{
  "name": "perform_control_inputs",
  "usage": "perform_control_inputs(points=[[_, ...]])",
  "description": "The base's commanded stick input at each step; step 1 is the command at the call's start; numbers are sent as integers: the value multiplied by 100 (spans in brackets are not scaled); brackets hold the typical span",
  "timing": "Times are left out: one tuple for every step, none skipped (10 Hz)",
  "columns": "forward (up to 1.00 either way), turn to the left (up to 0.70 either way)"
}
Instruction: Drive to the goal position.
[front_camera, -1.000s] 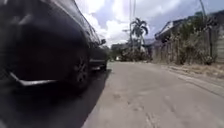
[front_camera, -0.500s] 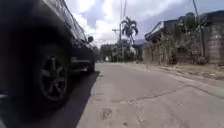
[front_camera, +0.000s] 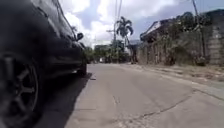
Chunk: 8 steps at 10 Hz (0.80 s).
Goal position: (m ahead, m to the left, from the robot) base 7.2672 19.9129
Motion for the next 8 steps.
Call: perform_control_inputs(points=[[100, 0], [100, 0], [100, 0], [100, 0], [100, 0], [100, 0], [100, 0], [100, 0]])
